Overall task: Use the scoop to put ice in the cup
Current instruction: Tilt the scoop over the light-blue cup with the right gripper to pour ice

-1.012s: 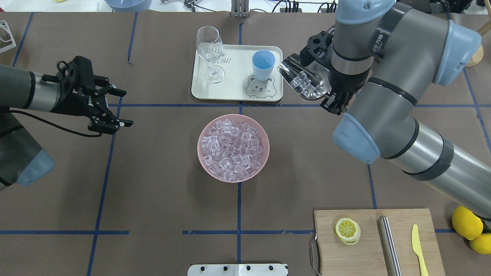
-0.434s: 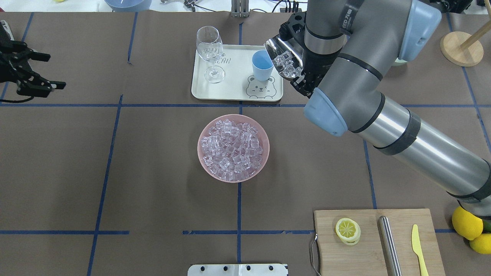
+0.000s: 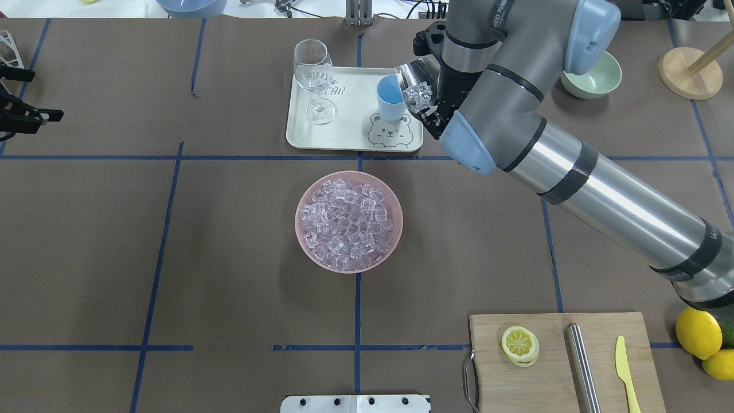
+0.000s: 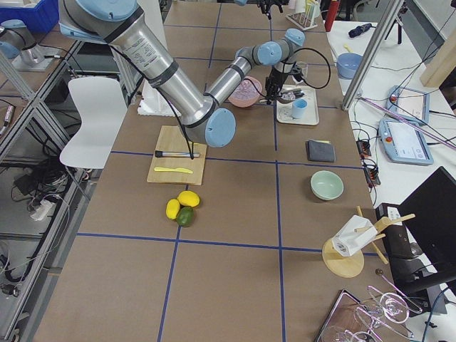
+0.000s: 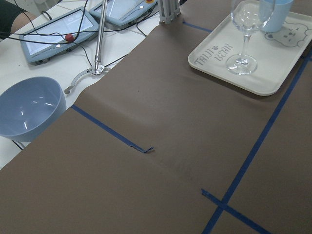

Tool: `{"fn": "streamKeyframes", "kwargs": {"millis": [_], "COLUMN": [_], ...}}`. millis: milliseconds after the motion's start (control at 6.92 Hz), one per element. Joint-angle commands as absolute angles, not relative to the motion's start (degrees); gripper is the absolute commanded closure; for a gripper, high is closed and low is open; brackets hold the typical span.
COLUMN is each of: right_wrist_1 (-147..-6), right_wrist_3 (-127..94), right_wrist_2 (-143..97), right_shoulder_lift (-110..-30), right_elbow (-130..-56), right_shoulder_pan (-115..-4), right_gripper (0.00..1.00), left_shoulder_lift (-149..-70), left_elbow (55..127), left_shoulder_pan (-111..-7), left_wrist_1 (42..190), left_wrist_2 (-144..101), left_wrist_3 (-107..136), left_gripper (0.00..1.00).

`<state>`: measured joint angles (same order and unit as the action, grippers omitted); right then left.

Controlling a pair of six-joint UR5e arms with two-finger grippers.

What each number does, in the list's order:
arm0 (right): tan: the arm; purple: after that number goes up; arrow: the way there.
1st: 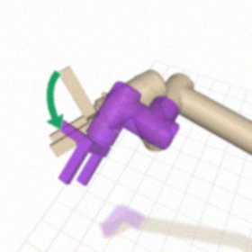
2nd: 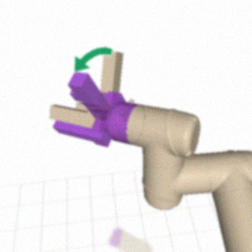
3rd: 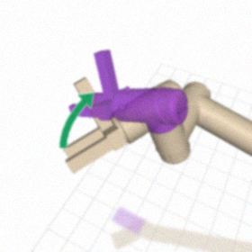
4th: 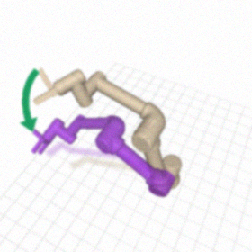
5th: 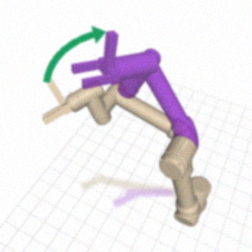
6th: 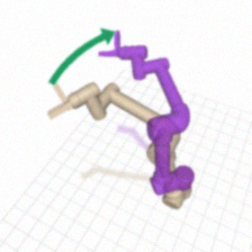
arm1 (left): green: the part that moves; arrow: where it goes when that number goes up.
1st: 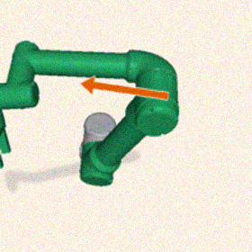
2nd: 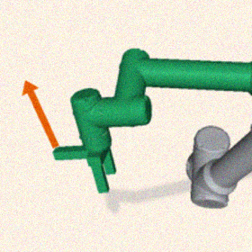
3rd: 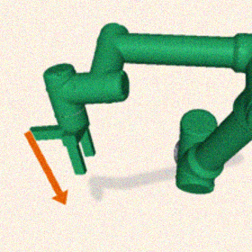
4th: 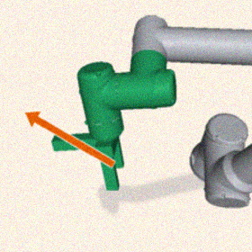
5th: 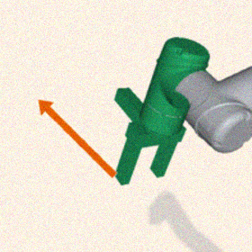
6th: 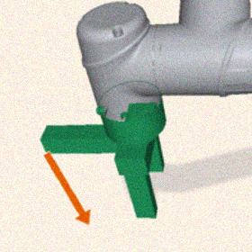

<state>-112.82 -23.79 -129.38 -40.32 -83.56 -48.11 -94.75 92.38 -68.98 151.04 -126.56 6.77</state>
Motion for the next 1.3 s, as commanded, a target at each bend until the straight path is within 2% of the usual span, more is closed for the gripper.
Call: {"fn": "streamKeyframes", "kwargs": {"millis": [0,723,1157], "right_wrist_1": [-112.8,-123.6,-137.7], "right_wrist_3": [-23.6,-20.1,-10.7], "right_wrist_2": [-130.3,-130.0,-123.5], "right_shoulder_lift": [-37.6,-33.5,-28.1], "right_elbow": [-79.5,-79.5,-78.9], "right_shoulder_pan": [-47.5,-46.8,-46.8], "right_gripper": [1.0,1.0,1.0], "left_shoulder_lift": [-94.6,-93.2,-93.3], "left_elbow": [92.2,91.9,91.3], "left_shoulder_pan": [-69.1,-69.1,-69.1], "left_wrist_1": [151.0,151.3,151.6], "left_wrist_2": [-126.6,-126.7,-126.7], "left_wrist_3": [6.8,6.8,6.7], "left_gripper": [0.0,0.0,0.0]}}
